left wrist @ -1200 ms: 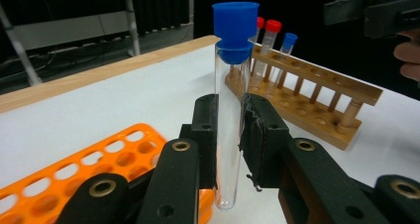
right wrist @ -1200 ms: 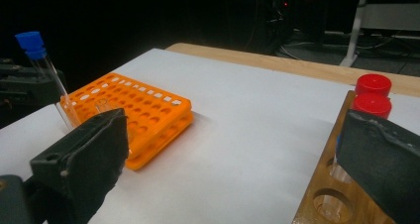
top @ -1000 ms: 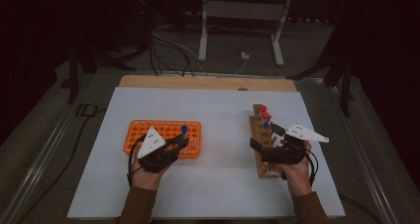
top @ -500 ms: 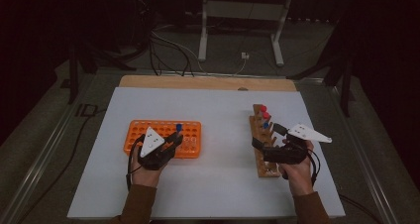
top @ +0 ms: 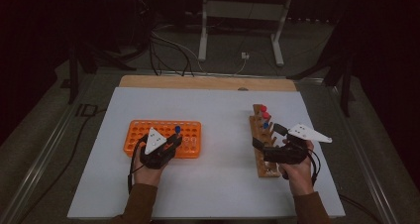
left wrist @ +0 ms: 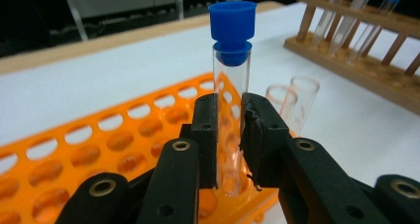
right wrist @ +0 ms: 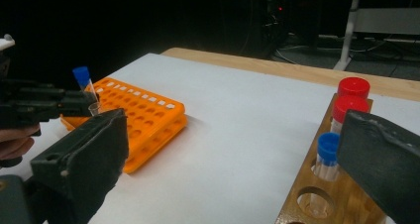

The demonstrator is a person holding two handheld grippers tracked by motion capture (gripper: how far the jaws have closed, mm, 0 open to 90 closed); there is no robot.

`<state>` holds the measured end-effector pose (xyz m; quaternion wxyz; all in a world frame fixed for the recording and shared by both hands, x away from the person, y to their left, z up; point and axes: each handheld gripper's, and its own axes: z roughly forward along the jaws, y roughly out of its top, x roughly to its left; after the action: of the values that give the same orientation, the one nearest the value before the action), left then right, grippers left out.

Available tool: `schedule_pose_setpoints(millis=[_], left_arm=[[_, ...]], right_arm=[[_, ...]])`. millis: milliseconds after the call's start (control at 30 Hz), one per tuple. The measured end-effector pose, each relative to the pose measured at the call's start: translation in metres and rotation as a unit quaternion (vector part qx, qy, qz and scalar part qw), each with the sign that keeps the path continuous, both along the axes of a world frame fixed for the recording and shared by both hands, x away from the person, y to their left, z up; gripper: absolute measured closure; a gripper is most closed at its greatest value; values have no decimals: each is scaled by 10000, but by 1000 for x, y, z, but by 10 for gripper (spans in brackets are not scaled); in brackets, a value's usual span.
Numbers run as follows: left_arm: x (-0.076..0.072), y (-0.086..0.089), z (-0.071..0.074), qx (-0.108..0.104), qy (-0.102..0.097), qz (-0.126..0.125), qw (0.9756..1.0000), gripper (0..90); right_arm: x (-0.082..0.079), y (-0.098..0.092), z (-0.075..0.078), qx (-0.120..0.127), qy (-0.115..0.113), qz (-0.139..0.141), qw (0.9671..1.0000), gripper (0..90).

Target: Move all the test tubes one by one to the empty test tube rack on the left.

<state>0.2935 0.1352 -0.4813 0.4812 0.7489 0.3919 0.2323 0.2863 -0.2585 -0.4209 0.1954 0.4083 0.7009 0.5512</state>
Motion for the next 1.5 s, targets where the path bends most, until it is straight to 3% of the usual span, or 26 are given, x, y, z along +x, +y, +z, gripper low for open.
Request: schedule_pose_setpoints(millis=[167, 733, 800, 833, 967, 1133, 1267, 1367, 1500], left_arm=[[-3, -4, -5, 322, 107, -52, 9994, 769], [-5, -4, -10, 405, 390, -77, 9984, 762], [-4, -3, -10, 361, 406, -28, 9985, 746], [-4, -2, -10, 283, 423, 8, 9987, 689], [-3, 5, -6, -200, 421, 61, 9989, 514], [-2, 14, -2, -684, 415, 96, 9967, 350], [-3, 17, 2, -882, 321, 124, 9955, 273], [-4, 17, 4, -938, 234, 246, 9950, 164], [-6, 18, 8, -973, 151, 259, 9948, 99]], right_arm=[[0, -3, 0, 7, 1, -44, 10000, 0], [1, -9, 1, -33, 8, -180, 9998, 0], [2, -10, 1, -40, 28, -197, 9998, 0], [3, -11, 1, -51, 43, -213, 9998, 0], [5, -16, 1, -23, 99, -326, 9994, 0], [10, -23, -2, -34, 201, -432, 9989, 4], [15, -25, -6, -176, 242, -497, 9983, 13], [20, -25, -9, -276, 317, -511, 9978, 20], [26, -22, -13, -514, 339, -508, 9968, 33]])
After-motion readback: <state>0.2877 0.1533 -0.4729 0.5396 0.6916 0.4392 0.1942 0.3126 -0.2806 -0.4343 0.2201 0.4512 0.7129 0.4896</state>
